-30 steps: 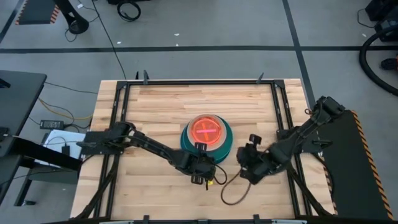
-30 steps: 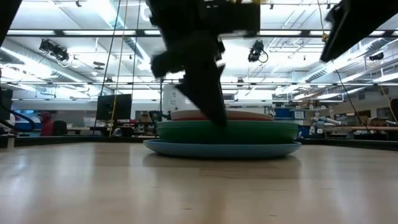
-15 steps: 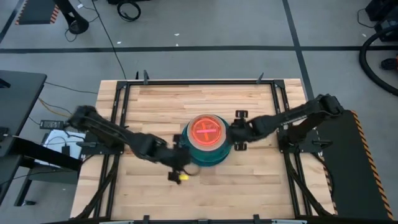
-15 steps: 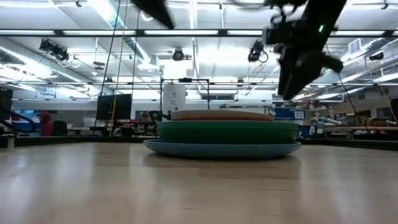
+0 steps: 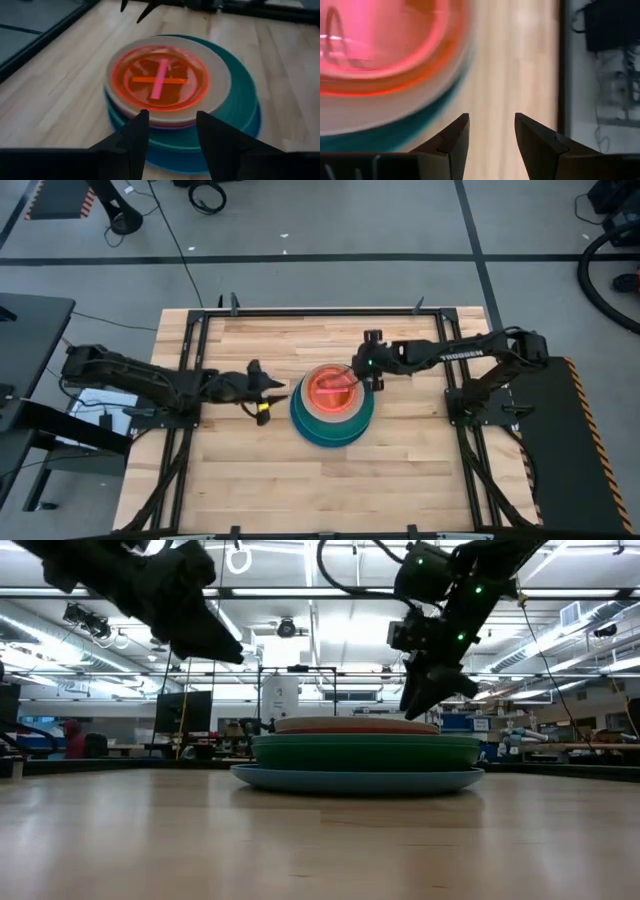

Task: Stack plastic plates
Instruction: Adjust the plates

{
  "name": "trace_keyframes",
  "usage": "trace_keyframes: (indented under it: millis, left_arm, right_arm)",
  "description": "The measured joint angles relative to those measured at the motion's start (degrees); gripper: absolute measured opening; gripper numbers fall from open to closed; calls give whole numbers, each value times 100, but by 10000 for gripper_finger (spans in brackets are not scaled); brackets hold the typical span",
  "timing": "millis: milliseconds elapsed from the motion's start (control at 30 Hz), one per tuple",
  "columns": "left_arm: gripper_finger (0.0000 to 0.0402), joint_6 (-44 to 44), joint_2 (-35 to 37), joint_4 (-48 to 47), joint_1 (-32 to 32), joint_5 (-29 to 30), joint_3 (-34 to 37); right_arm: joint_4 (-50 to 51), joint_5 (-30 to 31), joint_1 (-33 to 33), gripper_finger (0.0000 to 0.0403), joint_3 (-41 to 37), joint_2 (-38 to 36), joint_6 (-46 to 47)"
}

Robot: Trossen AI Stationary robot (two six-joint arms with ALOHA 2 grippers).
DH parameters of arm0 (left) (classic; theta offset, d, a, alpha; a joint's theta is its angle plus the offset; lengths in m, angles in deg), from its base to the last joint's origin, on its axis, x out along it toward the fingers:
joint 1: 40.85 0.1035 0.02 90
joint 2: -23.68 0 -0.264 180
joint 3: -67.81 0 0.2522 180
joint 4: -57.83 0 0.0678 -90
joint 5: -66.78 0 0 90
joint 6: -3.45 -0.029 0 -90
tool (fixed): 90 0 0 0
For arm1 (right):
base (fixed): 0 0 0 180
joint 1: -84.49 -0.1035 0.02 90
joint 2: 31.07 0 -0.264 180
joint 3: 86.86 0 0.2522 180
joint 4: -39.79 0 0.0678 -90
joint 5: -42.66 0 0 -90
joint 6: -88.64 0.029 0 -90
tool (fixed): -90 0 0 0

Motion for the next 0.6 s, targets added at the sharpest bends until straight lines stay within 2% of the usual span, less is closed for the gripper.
trace_keyframes:
  millis: [100,267,467,600]
  left_arm:
    - [169,119,312,142,288,-26,233]
    - [169,146,972,18,982,-38,404]
    - [169,113,1758,-487,1573,-216,434]
    - [169,143,2077,-618,1648,-198,433]
  right_arm:
    - [-447,-124,352,168,-50,0,-154]
    - [-1527,-1183,903,167,-31,142,-147]
    - [-2288,-1883,1203,163,-26,737,-124]
    - [-2922,-2228,1220,162,-26,1189,118]
